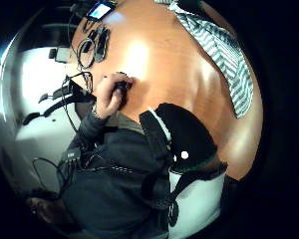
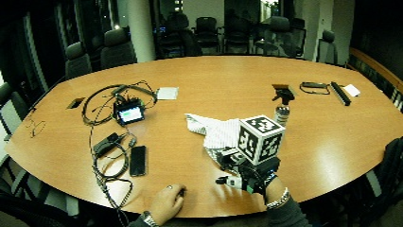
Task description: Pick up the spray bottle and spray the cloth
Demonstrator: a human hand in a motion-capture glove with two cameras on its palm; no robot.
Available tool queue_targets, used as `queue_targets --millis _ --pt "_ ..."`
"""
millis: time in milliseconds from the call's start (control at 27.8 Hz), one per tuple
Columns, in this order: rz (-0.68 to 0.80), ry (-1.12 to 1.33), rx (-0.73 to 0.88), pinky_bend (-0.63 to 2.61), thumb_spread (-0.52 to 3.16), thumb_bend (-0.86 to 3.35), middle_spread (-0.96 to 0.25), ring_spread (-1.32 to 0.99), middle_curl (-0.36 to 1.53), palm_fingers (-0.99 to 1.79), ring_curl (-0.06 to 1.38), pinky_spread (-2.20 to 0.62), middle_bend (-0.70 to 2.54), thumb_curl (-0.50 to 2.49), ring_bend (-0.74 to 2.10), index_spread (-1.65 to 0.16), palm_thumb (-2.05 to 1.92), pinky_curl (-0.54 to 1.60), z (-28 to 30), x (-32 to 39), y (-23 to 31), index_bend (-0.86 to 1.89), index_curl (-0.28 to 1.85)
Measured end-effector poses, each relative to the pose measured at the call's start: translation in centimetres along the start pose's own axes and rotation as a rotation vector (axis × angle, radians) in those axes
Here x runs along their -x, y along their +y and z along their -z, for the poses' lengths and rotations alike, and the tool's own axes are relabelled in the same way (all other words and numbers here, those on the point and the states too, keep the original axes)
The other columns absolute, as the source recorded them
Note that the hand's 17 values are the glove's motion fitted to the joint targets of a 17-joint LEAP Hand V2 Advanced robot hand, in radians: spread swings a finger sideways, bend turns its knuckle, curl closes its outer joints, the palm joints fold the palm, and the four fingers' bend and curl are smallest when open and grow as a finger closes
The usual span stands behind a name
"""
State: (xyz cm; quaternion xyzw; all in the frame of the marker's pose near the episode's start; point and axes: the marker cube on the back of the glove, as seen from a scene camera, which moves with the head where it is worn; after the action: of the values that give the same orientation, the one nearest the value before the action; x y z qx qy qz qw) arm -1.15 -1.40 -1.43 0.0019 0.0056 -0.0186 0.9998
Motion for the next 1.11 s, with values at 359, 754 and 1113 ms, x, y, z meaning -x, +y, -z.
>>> queue_targets --millis 359,754,1113 --pt "-0.003 0.006 -0.038 0.38 1.15 0.14 -0.04 -0.02 0.21 0.37 0.19 0.25 0.17 0.17 0.27 -0.43 0.44 0.26 1.0 -0.1 -0.8 0.17 0.26" --pt "-0.065 -0.019 -0.045 0.37 1.2 0.09 -0.03 -0.02 0.23 0.39 0.23 0.26 0.17 0.2 0.29 -0.43 0.47 0.28 2.2 -1.5 -4.1 0.18 0.29" --pt "-0.266 -0.064 -0.161 0.36 1.22 0.06 -0.03 -0.03 0.25 0.42 0.24 0.26 0.18 0.22 0.28 -0.42 0.5 0.3 2.9 -6.9 -5.5 0.17 0.31"
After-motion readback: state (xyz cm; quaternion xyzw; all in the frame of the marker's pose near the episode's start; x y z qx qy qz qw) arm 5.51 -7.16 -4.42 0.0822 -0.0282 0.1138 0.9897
